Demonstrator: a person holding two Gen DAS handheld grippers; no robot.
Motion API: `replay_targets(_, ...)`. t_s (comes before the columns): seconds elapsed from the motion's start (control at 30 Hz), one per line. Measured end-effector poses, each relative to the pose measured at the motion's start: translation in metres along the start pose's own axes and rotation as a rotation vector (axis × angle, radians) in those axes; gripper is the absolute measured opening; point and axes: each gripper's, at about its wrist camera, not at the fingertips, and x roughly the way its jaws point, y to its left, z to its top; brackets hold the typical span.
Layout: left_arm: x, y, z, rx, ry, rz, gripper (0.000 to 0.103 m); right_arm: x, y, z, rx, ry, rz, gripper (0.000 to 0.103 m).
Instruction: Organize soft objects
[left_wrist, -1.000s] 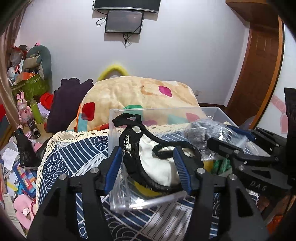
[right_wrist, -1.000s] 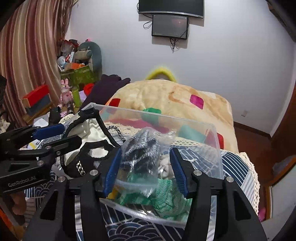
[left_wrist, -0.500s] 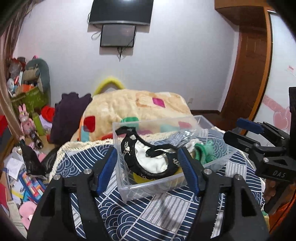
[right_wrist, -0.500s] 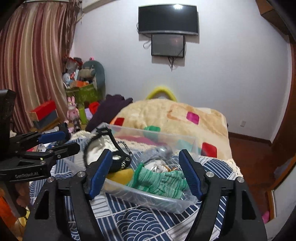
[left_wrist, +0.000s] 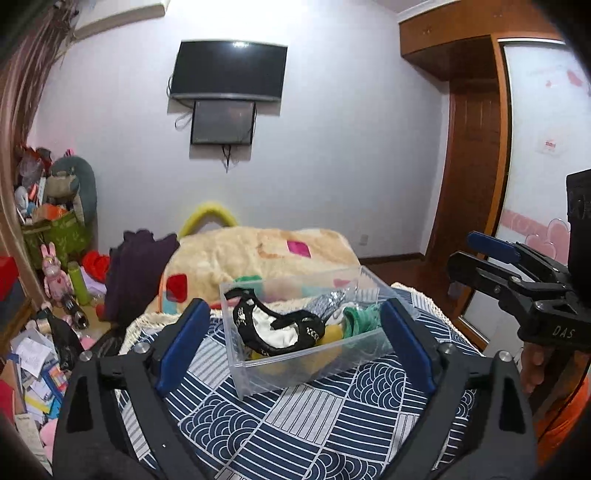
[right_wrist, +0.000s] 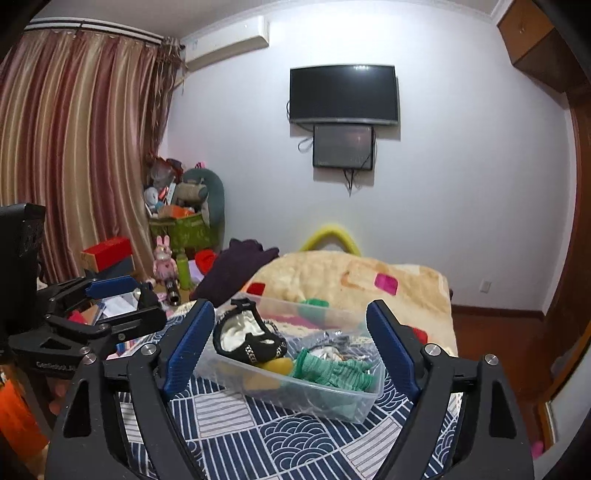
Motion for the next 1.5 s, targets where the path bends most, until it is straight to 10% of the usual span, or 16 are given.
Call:
replay_targets(0.3, -0.028, -0.003, -0.009, -0.03, -0.066, -0.003, 0.103, -0.021, 0.007, -0.014, 0.007, -0.062, -0.022, 0.102)
replay_targets(1.5, -0.031, -0.008, -0.031, -0.046, -0.066, -0.001, 0.103, -0.031, 0.006, -0.036, 0.057, -0.051, -0.014, 0.102)
